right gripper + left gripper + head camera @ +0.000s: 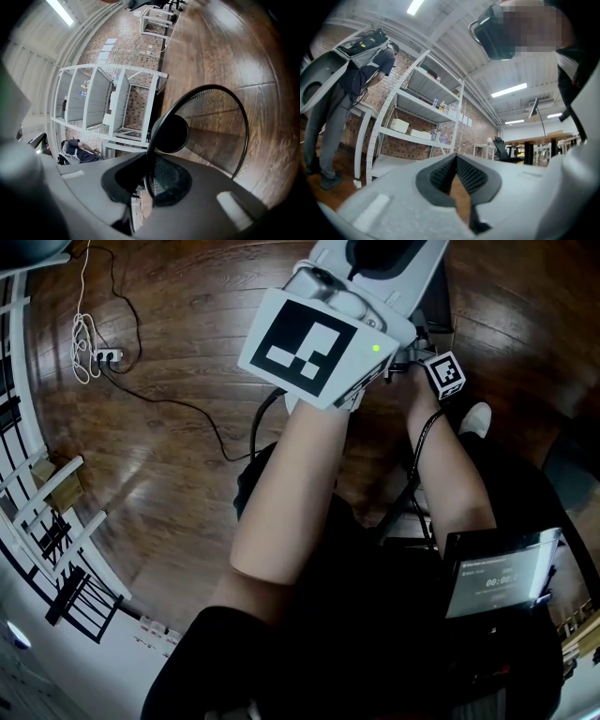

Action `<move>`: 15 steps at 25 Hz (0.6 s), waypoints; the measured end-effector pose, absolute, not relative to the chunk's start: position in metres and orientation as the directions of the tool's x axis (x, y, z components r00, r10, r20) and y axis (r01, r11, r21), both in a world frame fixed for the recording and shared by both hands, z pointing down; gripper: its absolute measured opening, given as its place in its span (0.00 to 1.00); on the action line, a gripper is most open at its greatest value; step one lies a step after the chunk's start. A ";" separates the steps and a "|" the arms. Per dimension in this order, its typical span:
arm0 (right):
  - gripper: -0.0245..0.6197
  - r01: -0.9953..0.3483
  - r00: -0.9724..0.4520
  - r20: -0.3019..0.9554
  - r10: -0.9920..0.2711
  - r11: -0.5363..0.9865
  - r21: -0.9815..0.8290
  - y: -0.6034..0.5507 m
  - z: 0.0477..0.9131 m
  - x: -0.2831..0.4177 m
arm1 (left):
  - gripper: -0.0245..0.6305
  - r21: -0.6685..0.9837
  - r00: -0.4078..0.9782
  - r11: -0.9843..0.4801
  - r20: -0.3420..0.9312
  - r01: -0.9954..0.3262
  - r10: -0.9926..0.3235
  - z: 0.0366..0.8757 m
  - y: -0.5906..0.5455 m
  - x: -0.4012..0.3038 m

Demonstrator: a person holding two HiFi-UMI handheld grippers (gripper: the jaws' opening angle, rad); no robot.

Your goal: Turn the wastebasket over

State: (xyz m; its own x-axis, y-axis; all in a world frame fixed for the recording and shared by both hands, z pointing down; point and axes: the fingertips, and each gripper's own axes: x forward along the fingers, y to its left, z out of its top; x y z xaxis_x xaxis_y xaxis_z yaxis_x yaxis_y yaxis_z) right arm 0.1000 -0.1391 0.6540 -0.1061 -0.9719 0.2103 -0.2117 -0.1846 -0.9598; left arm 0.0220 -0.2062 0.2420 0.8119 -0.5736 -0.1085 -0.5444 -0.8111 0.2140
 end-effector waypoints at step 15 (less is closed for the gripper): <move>0.08 -0.651 -0.422 0.422 -0.802 -0.056 -0.757 -0.160 0.596 0.144 | 0.04 0.214 0.797 -0.797 -0.108 -0.565 -0.594 0.241 -0.206 0.001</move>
